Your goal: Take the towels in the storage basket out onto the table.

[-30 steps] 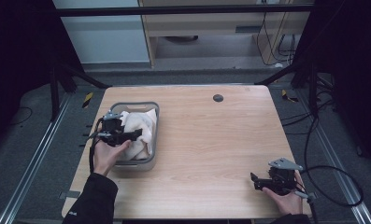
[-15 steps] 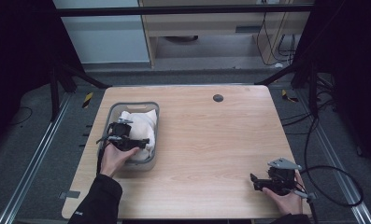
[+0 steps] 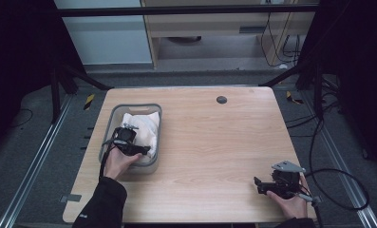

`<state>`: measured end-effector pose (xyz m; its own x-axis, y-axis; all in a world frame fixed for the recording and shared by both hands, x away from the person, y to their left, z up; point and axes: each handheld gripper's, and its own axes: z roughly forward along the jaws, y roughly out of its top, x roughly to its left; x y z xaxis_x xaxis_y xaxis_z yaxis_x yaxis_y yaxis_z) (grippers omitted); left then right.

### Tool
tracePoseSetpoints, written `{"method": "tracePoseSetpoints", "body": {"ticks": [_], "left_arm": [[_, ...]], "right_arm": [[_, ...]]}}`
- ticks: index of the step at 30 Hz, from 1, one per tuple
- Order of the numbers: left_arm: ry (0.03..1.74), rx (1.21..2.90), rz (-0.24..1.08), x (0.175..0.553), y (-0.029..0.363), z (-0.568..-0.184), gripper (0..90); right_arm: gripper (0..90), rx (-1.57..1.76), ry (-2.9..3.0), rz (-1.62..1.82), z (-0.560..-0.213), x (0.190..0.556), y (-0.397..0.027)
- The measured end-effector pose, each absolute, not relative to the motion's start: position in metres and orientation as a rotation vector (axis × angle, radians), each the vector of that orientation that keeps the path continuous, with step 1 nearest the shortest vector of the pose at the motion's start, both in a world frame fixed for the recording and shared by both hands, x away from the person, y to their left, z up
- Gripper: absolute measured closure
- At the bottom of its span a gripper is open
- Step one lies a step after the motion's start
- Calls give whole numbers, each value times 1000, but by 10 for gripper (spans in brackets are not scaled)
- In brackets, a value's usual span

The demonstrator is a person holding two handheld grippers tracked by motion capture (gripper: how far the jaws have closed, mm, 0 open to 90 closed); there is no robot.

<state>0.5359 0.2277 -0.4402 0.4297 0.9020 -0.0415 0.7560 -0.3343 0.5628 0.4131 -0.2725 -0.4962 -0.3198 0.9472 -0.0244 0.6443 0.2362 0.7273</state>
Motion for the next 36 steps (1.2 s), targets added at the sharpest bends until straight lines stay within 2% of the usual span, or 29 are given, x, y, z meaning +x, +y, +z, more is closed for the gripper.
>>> {"method": "tracePoseSetpoints", "body": {"ticks": [1, 2, 3, 8, 13, 23, 36], "left_arm": [[1402, 2173, 379, 536, 228, -441, 285], [1404, 2173, 377, 535, 228, -441, 325], [1401, 2177, 379, 536, 228, -441, 394], [1415, 2156, 354, 535, 228, -442, 606], [1418, 2145, 363, 533, 227, -442, 723], [1395, 2075, 375, 526, 234, -433, 780], [1325, 1953, 467, 510, 252, -384, 797]], "right_arm": [[5, 1454, 2049, 864, -496, 413, -273], [5, 1456, 2051, 864, -496, 413, -273], [5, 1456, 2049, 863, -496, 413, -272], [5, 1455, 2050, 866, -496, 413, -272], [5, 1459, 2054, 867, -496, 413, -272], [5, 1452, 2050, 864, -496, 414, -273], [5, 1464, 2043, 876, -495, 413, -273]]}}
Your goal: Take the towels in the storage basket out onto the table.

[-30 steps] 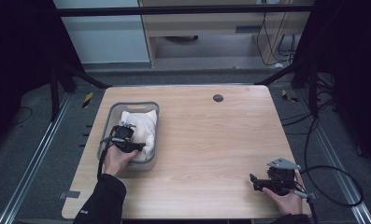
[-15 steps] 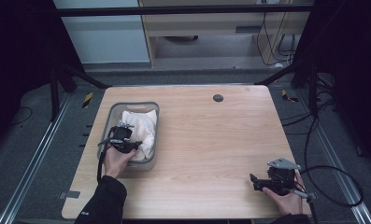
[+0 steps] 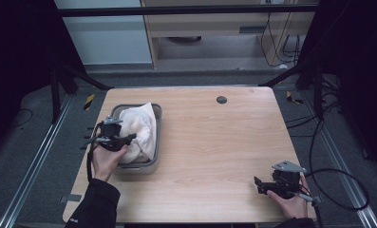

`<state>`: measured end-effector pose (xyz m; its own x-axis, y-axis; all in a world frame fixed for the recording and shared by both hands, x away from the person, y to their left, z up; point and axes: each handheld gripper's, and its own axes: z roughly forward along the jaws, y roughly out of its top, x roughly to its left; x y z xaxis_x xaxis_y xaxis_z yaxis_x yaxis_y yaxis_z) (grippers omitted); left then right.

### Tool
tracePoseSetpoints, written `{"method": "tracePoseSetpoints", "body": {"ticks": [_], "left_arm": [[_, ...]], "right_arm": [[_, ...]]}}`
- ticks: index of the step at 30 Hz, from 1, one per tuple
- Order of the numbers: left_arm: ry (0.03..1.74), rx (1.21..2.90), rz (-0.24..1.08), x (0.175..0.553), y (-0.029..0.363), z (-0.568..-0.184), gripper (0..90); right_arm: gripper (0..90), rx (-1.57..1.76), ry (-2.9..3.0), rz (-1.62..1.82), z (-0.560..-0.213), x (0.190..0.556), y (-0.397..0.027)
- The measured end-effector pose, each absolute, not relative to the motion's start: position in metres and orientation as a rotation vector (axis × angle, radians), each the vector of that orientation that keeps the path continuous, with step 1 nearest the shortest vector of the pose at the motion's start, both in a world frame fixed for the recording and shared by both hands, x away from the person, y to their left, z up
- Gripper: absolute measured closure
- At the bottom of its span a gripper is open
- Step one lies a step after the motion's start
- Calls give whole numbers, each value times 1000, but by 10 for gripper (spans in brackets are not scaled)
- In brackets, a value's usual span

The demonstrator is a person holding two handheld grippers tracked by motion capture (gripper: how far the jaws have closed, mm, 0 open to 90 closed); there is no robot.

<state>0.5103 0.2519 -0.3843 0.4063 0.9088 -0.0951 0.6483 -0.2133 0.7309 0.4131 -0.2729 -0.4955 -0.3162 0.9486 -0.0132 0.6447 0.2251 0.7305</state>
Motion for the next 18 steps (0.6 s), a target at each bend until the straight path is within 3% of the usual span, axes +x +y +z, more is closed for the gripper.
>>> {"method": "tracePoseSetpoints", "body": {"ticks": [18], "left_arm": [[1230, 1902, 528, 497, 252, -332, 797]], "right_arm": [[5, 1465, 2039, 877, -495, 413, -273]]}}
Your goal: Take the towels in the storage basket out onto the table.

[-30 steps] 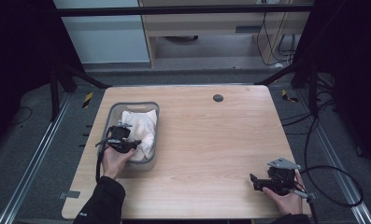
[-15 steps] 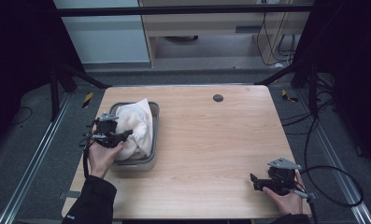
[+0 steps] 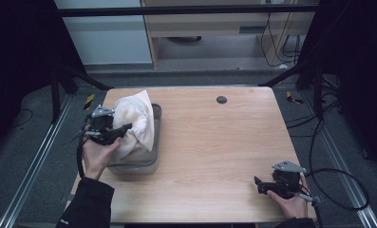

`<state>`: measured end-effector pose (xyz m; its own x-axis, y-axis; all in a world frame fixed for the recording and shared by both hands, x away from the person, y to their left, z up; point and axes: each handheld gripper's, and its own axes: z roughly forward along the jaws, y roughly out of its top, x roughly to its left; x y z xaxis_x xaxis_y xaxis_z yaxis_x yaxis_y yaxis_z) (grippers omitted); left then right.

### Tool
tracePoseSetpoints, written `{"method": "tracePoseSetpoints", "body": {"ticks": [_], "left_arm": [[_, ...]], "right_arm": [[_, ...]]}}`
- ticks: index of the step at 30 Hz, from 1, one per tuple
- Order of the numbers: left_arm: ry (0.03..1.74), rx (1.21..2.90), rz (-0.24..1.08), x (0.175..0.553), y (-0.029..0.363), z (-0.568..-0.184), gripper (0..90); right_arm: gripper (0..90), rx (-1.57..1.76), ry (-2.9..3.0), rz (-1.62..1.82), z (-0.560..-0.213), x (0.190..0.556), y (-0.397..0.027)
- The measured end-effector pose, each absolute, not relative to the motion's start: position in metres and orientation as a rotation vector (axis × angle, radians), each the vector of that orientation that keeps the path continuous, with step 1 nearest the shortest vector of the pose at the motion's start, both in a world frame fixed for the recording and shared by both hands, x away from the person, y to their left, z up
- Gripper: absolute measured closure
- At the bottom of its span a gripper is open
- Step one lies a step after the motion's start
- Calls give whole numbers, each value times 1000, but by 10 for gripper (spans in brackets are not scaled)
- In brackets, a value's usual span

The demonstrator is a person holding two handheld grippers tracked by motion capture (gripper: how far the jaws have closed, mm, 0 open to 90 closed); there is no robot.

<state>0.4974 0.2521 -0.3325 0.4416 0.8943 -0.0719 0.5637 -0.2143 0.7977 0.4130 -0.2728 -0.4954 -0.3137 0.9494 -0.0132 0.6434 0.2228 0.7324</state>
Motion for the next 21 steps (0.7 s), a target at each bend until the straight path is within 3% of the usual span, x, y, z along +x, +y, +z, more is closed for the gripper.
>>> {"method": "tracePoseSetpoints", "body": {"ticks": [21], "left_arm": [[1154, 1885, 568, 483, 246, -286, 796]], "right_arm": [[6, 1461, 2032, 875, -495, 413, -273]]}}
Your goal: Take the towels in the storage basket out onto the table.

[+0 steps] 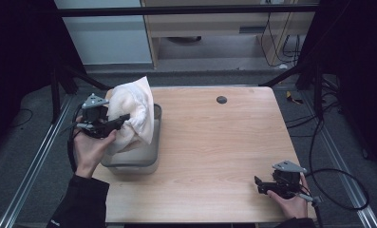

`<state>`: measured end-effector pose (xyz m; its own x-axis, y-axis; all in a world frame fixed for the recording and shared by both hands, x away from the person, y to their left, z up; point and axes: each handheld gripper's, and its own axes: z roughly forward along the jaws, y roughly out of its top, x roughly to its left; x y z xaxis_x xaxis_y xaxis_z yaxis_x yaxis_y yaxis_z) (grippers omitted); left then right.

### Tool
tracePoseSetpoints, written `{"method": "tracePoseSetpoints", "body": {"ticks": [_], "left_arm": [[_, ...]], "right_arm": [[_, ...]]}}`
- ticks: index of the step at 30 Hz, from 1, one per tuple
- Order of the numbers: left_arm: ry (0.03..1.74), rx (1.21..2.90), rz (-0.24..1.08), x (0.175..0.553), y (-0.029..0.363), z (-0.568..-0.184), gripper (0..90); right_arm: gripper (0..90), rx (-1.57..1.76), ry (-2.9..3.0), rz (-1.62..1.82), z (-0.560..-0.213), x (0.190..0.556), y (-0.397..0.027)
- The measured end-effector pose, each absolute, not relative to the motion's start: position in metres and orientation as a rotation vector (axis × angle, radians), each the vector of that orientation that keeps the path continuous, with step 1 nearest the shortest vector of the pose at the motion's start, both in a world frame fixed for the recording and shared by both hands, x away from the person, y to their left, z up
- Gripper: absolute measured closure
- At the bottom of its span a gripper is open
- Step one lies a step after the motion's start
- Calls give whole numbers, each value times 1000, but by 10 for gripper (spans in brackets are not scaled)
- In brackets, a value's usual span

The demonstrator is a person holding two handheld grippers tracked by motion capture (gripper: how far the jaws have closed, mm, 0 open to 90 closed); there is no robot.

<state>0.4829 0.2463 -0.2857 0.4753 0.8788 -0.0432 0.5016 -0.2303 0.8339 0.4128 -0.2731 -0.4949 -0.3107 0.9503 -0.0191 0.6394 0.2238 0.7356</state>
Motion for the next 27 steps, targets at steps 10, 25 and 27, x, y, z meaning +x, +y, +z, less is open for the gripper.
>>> {"method": "tracePoseSetpoints", "body": {"ticks": [10, 25, 27], "left_arm": [[1111, 1889, 576, 474, 239, -269, 796], [1022, 1926, 564, 467, 209, -254, 795], [1016, 1928, 562, 467, 207, -254, 795]], "right_arm": [[7, 1457, 2031, 877, -495, 413, -273], [7, 1452, 2033, 880, -494, 413, -273], [7, 1452, 2033, 880, -494, 413, -273]]}}
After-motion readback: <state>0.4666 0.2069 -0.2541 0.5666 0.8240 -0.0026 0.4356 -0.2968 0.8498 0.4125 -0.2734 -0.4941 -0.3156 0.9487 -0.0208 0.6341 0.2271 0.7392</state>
